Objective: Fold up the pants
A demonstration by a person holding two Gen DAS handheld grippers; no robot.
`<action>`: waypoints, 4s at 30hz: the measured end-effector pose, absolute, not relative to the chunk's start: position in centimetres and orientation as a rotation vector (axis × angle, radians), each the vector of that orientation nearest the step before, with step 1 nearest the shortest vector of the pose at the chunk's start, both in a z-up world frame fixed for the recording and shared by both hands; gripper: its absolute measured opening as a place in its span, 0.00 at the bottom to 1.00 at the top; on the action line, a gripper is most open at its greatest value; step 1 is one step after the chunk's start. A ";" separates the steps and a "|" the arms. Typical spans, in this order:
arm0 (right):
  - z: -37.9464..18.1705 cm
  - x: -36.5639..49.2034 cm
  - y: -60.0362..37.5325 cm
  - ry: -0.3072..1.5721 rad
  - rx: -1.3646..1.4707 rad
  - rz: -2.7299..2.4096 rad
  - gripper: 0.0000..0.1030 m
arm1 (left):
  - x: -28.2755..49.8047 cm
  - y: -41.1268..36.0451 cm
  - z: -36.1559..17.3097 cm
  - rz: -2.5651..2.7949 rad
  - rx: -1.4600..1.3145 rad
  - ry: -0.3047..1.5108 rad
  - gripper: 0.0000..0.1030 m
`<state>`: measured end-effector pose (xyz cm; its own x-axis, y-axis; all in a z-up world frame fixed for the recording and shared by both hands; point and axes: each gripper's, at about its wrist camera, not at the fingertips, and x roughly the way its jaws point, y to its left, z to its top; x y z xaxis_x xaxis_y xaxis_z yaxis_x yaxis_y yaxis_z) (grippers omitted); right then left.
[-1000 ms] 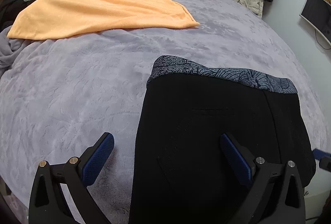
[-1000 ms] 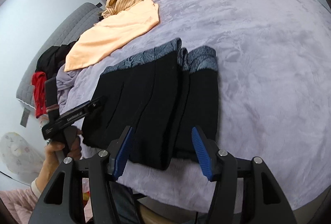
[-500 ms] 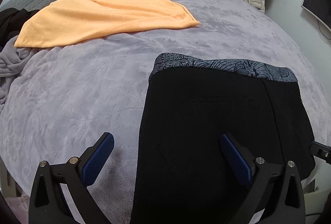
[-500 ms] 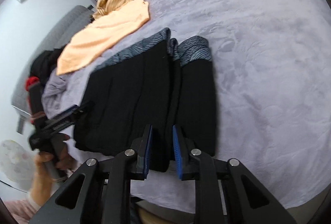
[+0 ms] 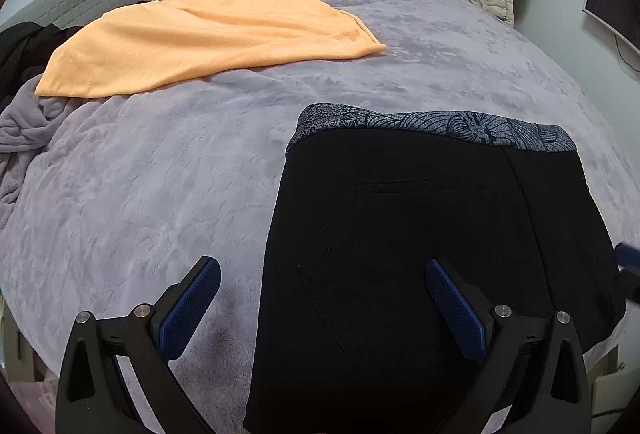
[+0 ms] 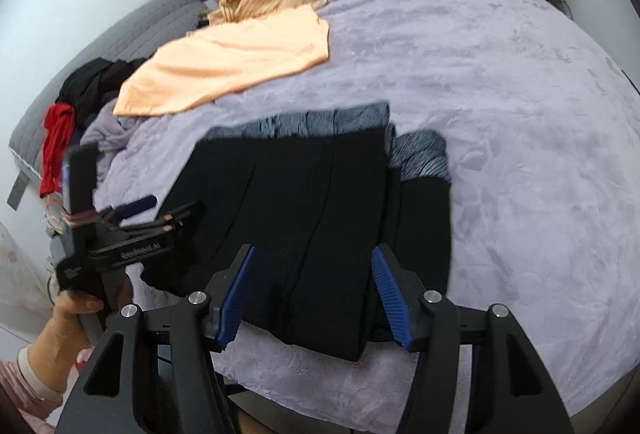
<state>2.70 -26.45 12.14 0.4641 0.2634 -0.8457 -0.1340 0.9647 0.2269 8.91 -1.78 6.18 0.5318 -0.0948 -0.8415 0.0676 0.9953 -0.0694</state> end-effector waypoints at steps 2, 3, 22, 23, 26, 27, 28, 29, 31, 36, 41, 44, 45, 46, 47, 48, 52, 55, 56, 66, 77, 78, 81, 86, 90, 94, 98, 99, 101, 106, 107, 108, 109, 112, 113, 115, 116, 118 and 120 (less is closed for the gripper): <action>9.7 3.2 -26.0 1.108 0.128 0.201 0.66 | 9.1 -1.7 6.1 -0.102 -0.038 1.026 1.00; 9.6 3.0 -25.9 1.075 0.138 0.200 0.70 | 9.1 -1.7 6.1 -0.096 -0.044 1.027 1.00; 13.7 2.0 -27.8 1.100 0.163 0.076 0.91 | 7.1 -3.2 8.5 -0.109 -0.001 1.036 1.00; 14.0 2.0 -27.6 1.096 0.160 0.081 0.91 | 6.8 -3.4 8.8 -0.114 0.003 1.035 1.00; 15.2 2.1 -26.7 1.073 0.158 0.105 0.92 | 6.4 -3.8 9.7 -0.131 -0.024 1.042 1.00; 15.5 2.1 -26.4 1.068 0.147 0.102 0.92 | 6.3 -3.9 10.0 -0.133 -0.036 1.049 1.00; 15.8 2.2 -25.9 1.066 0.129 0.094 0.92 | 6.2 -3.9 10.2 -0.127 -0.044 1.058 1.00; 16.0 2.3 -25.5 1.067 0.110 0.085 0.95 | 6.1 -4.0 10.4 -0.122 -0.047 1.066 1.00; 16.5 2.4 -24.8 1.059 0.081 0.077 0.99 | 5.9 -4.2 10.8 -0.111 -0.047 1.074 1.00; 16.8 2.7 -23.5 1.066 0.014 0.026 0.99 | 5.4 -4.7 11.5 -0.066 0.009 1.073 1.00; 16.2 2.9 -23.1 1.096 -0.017 -0.005 0.99 | 5.3 -5.2 11.9 -0.067 0.048 1.070 1.00; 16.1 2.9 -23.0 1.096 -0.034 -0.027 0.99 | 5.3 -5.3 11.8 -0.071 0.044 1.078 1.00; 16.1 2.9 -23.0 1.098 -0.036 -0.029 0.99 | 5.3 -5.3 11.8 -0.071 0.044 1.079 1.00; 16.1 2.8 -23.0 1.100 -0.034 -0.029 0.99 | 5.3 -5.4 11.8 -0.070 0.043 1.080 1.00; 16.0 2.8 -23.0 1.103 -0.032 -0.028 0.99 | 5.3 -5.4 11.8 -0.070 0.044 1.079 1.00; 15.9 2.8 -23.0 1.105 -0.029 -0.028 0.99 | 5.3 -5.3 11.8 -0.070 0.043 1.080 1.00; 15.4 2.9 -23.4 1.116 -0.020 -0.041 0.99 | 5.3 -5.3 11.7 -0.067 0.045 1.081 1.00; 15.1 3.0 -23.6 1.127 -0.017 -0.047 0.99 | 5.2 -5.4 11.7 -0.064 0.046 1.082 1.00; 15.0 3.0 -23.6 1.129 -0.018 -0.048 0.99 | 5.2 -5.4 11.7 -0.064 0.046 1.082 1.00; 14.6 3.1 -23.4 1.141 -0.030 -0.056 0.99 | 5.2 -5.2 11.7 -0.062 0.050 1.079 1.00; 14.3 3.2 -23.4 1.150 -0.034 -0.060 0.99 | 5.1 -5.1 11.7 -0.055 0.050 1.074 1.00; 14.3 3.2 -23.4 1.150 -0.035 -0.061 0.99 | 5.1 -5.1 11.7 -0.055 0.050 1.075 1.00; 14.4 3.2 -23.3 1.149 -0.036 -0.059 0.99 | 5.1 -4.9 11.8 -0.057 0.046 1.075 1.00; 14.3 3.3 -23.3 1.151 -0.036 -0.056 0.99 | 5.1 -4.9 11.8 -0.052 0.057 1.073 1.00; 14.4 3.3 -23.1 1.153 -0.040 -0.056 0.99 | 5.1 -5.0 11.8 -0.050 0.061 1.076 1.00; 14.4 3.3 -23.1 1.152 -0.038 -0.057 0.99 | 5.2 -5.0 11.8 -0.048 0.059 1.076 1.00; 14.3 3.3 -23.1 1.153 -0.040 -0.055 0.99 | 5.2 -5.0 11.8 -0.048 0.059 1.076 1.00; 14.3 3.3 -23.1 1.153 -0.040 -0.056 0.99 | 5.2 -5.0 11.7 -0.048 0.060 1.076 1.00; 14.3 3.3 -23.0 1.153 -0.040 -0.056 0.99 | 5.2 -5.0 11.8 -0.048 0.059 1.076 1.00; 14.3 3.3 -23.0 1.154 -0.038 -0.057 0.99 | 5.2 -5.0 11.7 -0.047 0.059 1.075 1.00; 14.3 3.4 -23.0 1.155 -0.039 -0.056 0.99 | 5.2 -5.0 11.7 -0.047 0.059 1.075 1.00; 14.3 3.4 -23.0 1.155 -0.041 -0.056 0.99 | 5.2 -5.0 11.7 -0.047 0.059 1.076 1.00; 14.2 3.3 -22.9 1.156 -0.041 -0.056 0.99 | 5.2 -5.0 11.7 -0.047 0.059 1.077 1.00; 14.2 3.3 -22.9 1.157 -0.040 -0.055 0.99 | 5.2 -5.0 11.6 -0.044 0.057 1.080 1.00; 14.2 3.3 -22.9 1.157 -0.042 -0.056 0.99 | 5.3 -4.9 11.6 -0.044 0.056 1.082 1.00; 14.1 3.3 -22.8 1.160 -0.044 -0.055 0.99 | 5.2 -4.8 11.4 -0.044 0.049 1.086 1.00; 14.0 3.3 -22.8 1.160 -0.045 -0.054 0.99 | 5.2 -4.7 11.4 -0.044 0.046 1.086 1.00; 13.9 3.3 -22.8 1.163 -0.047 -0.055 0.99 | 5.2 -4.6 11.3 -0.046 0.045 1.085 1.00; 13.8 3.4 -22.7 1.164 -0.047 -0.056 0.99 | 5.3 -4.6 11.3 -0.047 0.045 1.087 1.00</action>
<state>3.35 -22.70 13.81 0.3947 -0.0688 -0.9162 0.0199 0.9976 -0.0663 5.28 -4.58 11.28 0.4647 -0.0159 -0.8853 0.0602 0.9981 0.0137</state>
